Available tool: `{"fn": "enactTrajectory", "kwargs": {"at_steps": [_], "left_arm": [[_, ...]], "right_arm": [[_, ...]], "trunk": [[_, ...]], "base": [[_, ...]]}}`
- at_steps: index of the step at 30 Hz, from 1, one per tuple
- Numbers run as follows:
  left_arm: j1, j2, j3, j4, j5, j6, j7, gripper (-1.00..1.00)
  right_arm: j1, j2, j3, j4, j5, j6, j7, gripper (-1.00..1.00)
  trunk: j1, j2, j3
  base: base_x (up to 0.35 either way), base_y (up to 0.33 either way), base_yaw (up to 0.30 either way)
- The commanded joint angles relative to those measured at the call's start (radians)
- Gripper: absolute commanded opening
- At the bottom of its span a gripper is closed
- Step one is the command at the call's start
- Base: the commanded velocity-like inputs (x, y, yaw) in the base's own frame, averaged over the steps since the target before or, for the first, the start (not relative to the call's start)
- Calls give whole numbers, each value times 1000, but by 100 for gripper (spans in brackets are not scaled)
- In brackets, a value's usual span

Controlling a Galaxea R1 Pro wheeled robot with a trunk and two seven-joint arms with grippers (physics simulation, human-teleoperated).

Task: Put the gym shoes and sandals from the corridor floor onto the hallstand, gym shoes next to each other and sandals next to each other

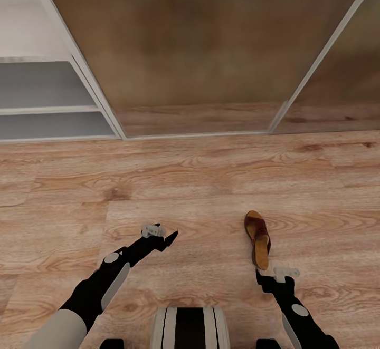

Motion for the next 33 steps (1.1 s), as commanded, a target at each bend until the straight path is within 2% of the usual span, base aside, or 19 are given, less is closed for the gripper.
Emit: {"fn": "enactTrajectory", "kwargs": {"at_steps": [1, 19, 33], "left_arm": [[-1, 1, -4, 1, 8, -2, 0, 100], [1, 1, -4, 1, 10, -2, -2, 100], [1, 1, -4, 1, 4, -7, -4, 100]], "right_arm": [[-1, 1, -7, 1, 10, -4, 5, 100], [-1, 4, -7, 2, 10, -3, 3, 100], [-1, 4, -7, 1, 10, -5, 3, 100]], "trunk": [[0, 0, -5], [8, -5, -98], [8, -5, -107]], "base": [[0, 0, -4], [0, 0, -1], [6, 1, 0]]}}
